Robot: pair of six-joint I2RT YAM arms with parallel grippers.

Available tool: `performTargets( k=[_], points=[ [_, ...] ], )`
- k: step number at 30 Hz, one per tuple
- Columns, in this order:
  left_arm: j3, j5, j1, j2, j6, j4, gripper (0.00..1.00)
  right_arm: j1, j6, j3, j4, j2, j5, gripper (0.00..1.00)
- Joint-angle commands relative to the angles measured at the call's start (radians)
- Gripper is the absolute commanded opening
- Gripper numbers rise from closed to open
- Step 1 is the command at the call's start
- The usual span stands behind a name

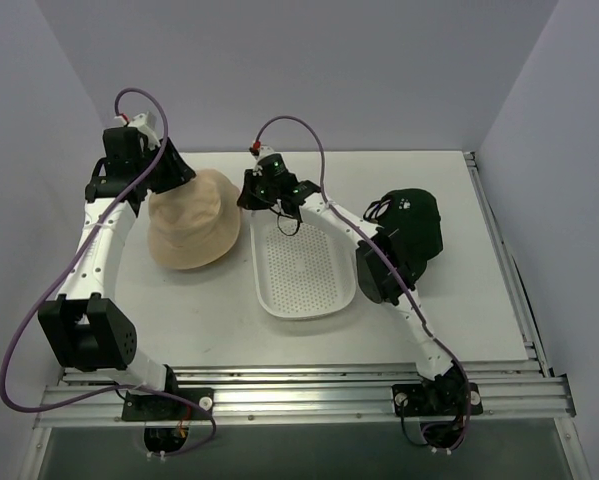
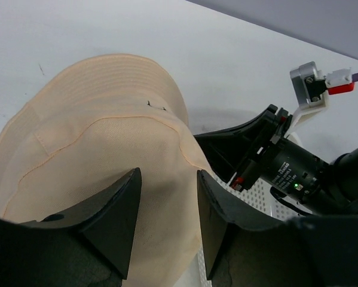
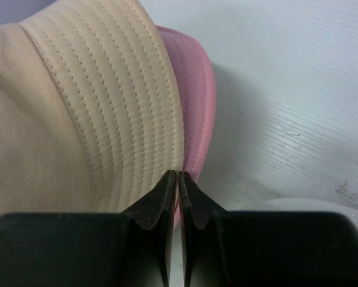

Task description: Stack the hats

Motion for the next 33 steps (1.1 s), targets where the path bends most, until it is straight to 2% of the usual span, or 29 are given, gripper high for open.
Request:
performTargets(
  k=[1,8,10,12,13,15,17,20,23,24,25,27,28,31,33],
  points=[
    [0.035,-0.070,0.004,0.019,0.020,-0.032,0.52,0.002,-0.024,-0.046,0.035,-0.157,0.007,0.04],
    [0.104,-0.056,0.001,-0.024,0.010,-0.067,0.54,0.020,-0.094,-0.152,-0.021,-0.345,0.056,0.04],
    [0.138,-0.054,-0.021,-0.053,0.004,-0.087,0.62,0.028,-0.114,-0.203,-0.041,-0.433,0.088,0.04],
    [0.178,-0.064,-0.085,-0.079,0.002,-0.113,0.86,0.036,-0.137,-0.267,-0.046,-0.540,0.120,0.06],
    [0.184,-0.077,-0.114,-0.090,0.008,-0.123,0.90,0.034,-0.145,-0.334,-0.047,-0.579,0.132,0.06],
    [0.187,-0.141,-0.178,-0.121,0.013,-0.130,0.98,0.037,-0.164,-0.402,-0.060,-0.686,0.169,0.07],
    [0.175,-0.177,-0.280,-0.148,0.014,-0.120,0.94,0.037,-0.176,-0.505,-0.073,-0.797,0.226,0.11],
    [0.094,-0.217,-0.415,-0.225,-0.003,-0.043,0.94,0.033,-0.174,-0.608,-0.070,-0.901,0.301,0.23],
    [0.038,-0.243,-0.536,-0.283,-0.004,0.005,0.94,0.037,-0.177,-0.623,-0.138,-0.985,0.349,0.37],
    [0.029,-0.245,-0.564,-0.303,-0.001,0.011,0.94,0.037,-0.177,-0.631,-0.153,-1.017,0.358,0.44],
    [0.006,-0.245,-0.588,-0.314,0.002,0.034,0.94,0.039,-0.177,-0.635,-0.168,-1.033,0.369,0.58],
    [-0.026,-0.245,-0.645,-0.345,0.000,0.066,0.94,0.037,-0.177,-0.657,-0.208,-1.083,0.401,0.69],
    [-0.069,-0.245,-0.660,-0.358,-0.010,0.107,0.94,0.039,-0.176,-0.669,-0.219,-1.103,0.416,0.81],
    [-0.152,-0.239,-0.694,-0.411,-0.019,0.202,0.94,0.040,-0.171,-0.773,-0.212,-1.211,0.452,1.00],
    [-0.239,-0.257,-0.709,-0.447,0.005,0.250,0.94,0.040,-0.168,-0.842,-0.190,-1.298,0.467,1.00]
  ],
)
